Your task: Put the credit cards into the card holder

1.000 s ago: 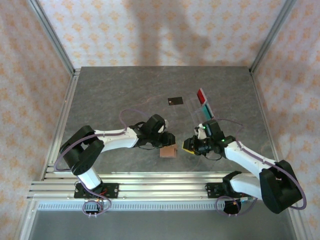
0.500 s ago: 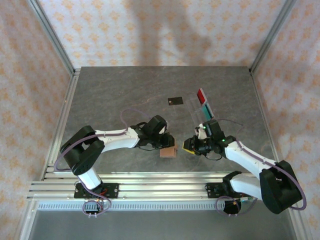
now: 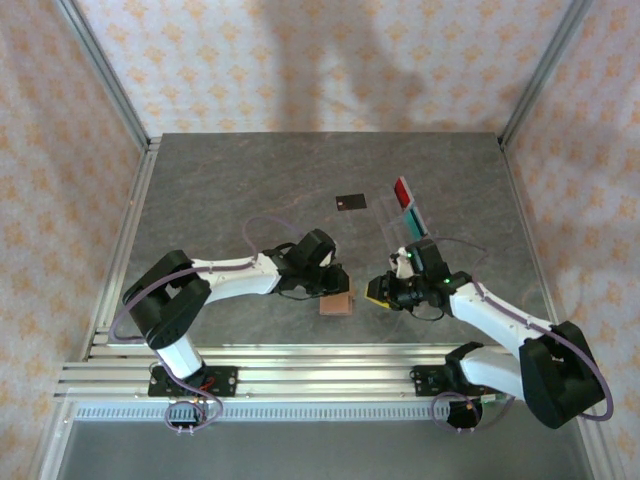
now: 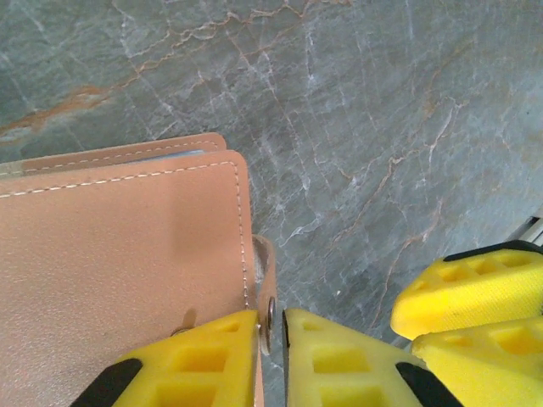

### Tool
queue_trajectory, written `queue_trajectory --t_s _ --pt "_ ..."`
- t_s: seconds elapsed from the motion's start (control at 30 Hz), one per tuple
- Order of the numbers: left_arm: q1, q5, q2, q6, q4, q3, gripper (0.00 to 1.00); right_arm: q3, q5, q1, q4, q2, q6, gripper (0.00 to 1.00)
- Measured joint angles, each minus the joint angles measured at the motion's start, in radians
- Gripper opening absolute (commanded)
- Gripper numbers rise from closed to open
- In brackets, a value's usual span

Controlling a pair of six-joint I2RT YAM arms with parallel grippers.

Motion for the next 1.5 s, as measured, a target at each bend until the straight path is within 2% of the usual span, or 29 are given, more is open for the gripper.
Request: queue_trajectory --t_s 0.1,0.3,0.57,0.93,1.23,1.37,1.5 --pt "0.0 0.0 0.004 0.001 0.0 0.0 0.19 0.0 0.0 0.0 0.0 0.0 0.0 0.3" --pt "0.0 0.002 0.021 0.01 0.0 0.007 0.0 0.0 -0.029 0.0 0.002 0.006 -0.004 0.33" --pt "0.0 0.003 0.025 0.014 0.0 0.011 0.0 -0.014 -0.082 0.012 0.017 0.022 -0.002 0.42" --pt "0.0 0.007 0.025 0.011 0.002 0.012 0.0 -0.103 -0.097 0.131 0.283 0.143 0.153 0.4" --pt "0.0 0.008 0.026 0.01 0.013 0.012 0.0 -0.105 -0.078 0.154 0.422 0.187 0.215 0.41" --pt "0.0 0.008 0.026 0.01 0.017 0.012 0.0 -0.108 -0.074 0.159 0.475 0.251 0.233 0.4" --pt "0.0 0.008 0.026 0.01 0.019 0.012 0.0 -0.114 -0.074 0.167 0.533 0.29 0.252 0.29"
